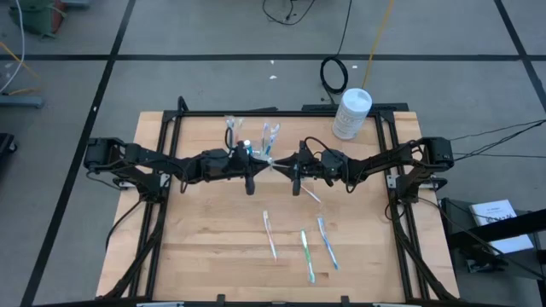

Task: Pick & Place toothbrushing station
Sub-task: Put the green toothbrush into the transparent organizer

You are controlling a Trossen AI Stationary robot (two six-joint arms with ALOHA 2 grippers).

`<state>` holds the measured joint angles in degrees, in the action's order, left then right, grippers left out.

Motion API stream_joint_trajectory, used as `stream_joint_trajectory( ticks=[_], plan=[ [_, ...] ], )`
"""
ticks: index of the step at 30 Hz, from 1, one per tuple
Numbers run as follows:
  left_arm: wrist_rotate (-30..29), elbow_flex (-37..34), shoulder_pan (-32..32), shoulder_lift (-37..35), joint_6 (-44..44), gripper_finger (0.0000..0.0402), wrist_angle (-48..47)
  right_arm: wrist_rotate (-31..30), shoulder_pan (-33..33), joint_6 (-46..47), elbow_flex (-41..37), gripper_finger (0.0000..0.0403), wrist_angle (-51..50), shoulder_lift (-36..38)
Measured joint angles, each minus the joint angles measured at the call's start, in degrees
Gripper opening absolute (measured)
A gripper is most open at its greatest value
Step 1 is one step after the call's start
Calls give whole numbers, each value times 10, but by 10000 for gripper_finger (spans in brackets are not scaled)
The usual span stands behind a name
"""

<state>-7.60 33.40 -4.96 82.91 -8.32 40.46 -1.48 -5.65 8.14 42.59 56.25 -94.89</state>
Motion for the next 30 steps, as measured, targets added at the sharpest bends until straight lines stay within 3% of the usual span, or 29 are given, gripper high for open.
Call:
stream_joint_trajectory(
  ticks=[8, 17, 30],
  plan=[
    [-46, 0, 2, -6, -12, 3, -30, 0, -1, 0, -1, 125, -30, 13],
    [-72, 0, 2, -69, -5, 2, -61, -1, -8, 0, -2, 128, -151, 63],
    [-258, 1, 1, -243, 14, 1, -302, -2, -7, -33, -2, 128, -327, 162]
  ],
)
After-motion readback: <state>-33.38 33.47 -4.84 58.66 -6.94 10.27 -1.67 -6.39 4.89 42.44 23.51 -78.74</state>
